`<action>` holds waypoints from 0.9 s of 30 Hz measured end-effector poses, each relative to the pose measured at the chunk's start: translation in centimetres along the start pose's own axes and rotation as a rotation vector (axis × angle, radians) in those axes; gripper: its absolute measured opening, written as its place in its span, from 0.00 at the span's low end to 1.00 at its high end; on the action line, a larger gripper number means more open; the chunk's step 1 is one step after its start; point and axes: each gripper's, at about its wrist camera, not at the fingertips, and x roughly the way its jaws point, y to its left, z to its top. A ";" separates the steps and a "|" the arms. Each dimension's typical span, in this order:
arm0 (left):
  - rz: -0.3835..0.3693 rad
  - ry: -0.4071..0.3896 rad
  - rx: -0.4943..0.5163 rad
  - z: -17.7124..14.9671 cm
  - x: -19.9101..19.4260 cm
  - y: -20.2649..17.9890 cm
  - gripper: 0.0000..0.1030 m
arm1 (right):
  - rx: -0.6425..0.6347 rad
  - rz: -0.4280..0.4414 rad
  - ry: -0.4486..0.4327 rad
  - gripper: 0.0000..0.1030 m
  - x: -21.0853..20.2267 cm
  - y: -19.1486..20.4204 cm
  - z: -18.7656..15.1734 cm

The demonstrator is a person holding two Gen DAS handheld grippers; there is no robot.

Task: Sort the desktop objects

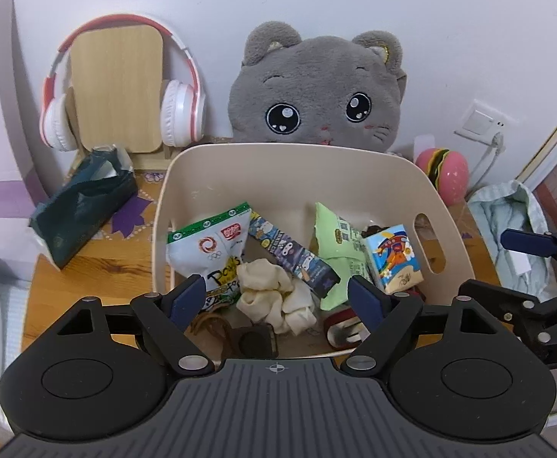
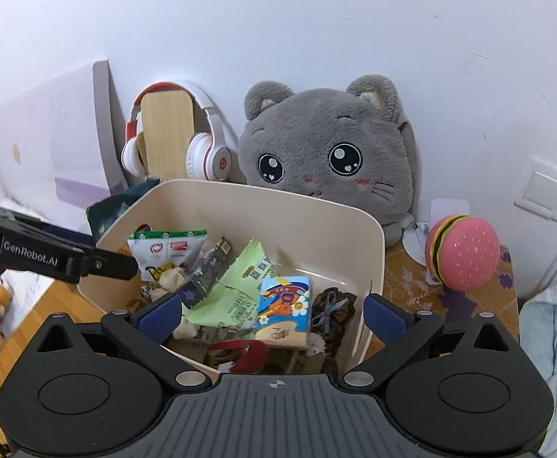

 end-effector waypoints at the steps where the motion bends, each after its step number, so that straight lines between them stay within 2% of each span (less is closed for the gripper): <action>1: 0.010 -0.002 0.001 -0.1 -0.3 -0.1 0.84 | 0.013 -0.001 -0.003 1.00 -0.3 0.1 -0.1; 10: 0.032 -0.003 0.067 -1.7 -3.7 -1.6 0.86 | 0.082 -0.020 -0.029 1.00 -3.3 1.0 -0.6; 15: 0.057 -0.037 0.079 -3.2 -6.5 -2.2 0.86 | 0.137 -0.027 -0.045 1.00 -6.1 1.4 -1.2; 19: 0.085 -0.031 0.091 -4.4 -8.4 -2.5 0.86 | 0.156 -0.019 -0.015 1.00 -7.3 1.8 -1.7; 27: 0.077 -0.006 0.071 -6.7 -12.8 -2.9 0.87 | 0.148 -0.014 0.028 1.00 -11.4 4.6 -3.8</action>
